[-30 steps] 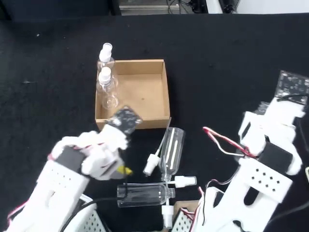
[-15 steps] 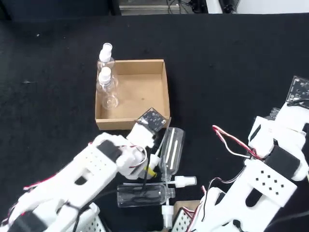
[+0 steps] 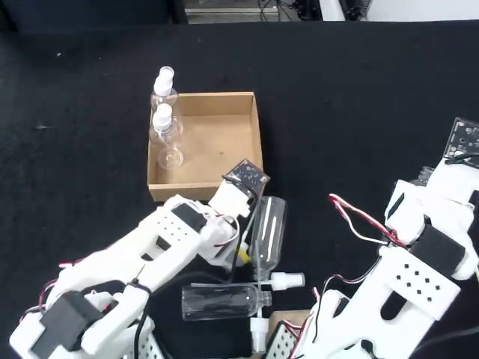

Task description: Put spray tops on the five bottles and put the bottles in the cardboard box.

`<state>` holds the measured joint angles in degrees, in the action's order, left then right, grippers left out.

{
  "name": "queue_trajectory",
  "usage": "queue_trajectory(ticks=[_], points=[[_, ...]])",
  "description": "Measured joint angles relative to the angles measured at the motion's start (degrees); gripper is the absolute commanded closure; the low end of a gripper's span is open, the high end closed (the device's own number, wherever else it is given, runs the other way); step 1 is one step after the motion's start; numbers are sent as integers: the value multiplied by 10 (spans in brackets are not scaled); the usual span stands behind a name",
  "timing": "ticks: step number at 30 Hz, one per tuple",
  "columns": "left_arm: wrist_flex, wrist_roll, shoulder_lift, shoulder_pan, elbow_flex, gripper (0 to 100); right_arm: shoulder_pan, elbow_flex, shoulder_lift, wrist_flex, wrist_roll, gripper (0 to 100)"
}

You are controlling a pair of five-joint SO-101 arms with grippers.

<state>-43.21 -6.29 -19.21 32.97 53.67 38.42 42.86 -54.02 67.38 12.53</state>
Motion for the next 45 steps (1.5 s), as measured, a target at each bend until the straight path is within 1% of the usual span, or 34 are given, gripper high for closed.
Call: queue_trajectory(ticks=[4,5,7,11,12,13,15,18,20,22,26,29,31,35,38,41,45], points=[[31,28,31,-1,0,681,0,0,0,0,0,987],[34,36,37,-1,0,697,0,0,0,0,0,987],[37,47,44,-1,0,769,0,0,0,0,0,987],[38,50,48,6,-1,976,0,0,0,0,0,987],[38,51,48,9,-1,971,0,0,0,0,0,987],[38,51,47,9,-1,945,0,0,0,0,0,987],[39,51,47,9,-2,939,0,0,0,0,0,987],[-4,50,47,9,-15,972,0,0,0,0,0,987],[-50,45,47,7,-27,970,0,0,0,0,1,987],[-105,8,47,-3,-40,970,0,0,0,0,4,987],[-226,-102,47,-46,-76,970,0,0,0,-3,4,987],[-316,-176,47,-100,-125,970,0,0,0,-3,4,987],[-364,-210,47,-150,-161,970,-10,0,0,-3,4,987],[-440,-281,30,-251,-213,970,-48,2,0,-3,4,988],[-496,-346,-33,-296,-215,970,-76,2,0,4,2,988],[-535,-408,-113,-338,-195,970,-107,2,0,14,-21,988],[-547,-481,-202,-412,-130,971,-171,2,0,16,-56,988]])
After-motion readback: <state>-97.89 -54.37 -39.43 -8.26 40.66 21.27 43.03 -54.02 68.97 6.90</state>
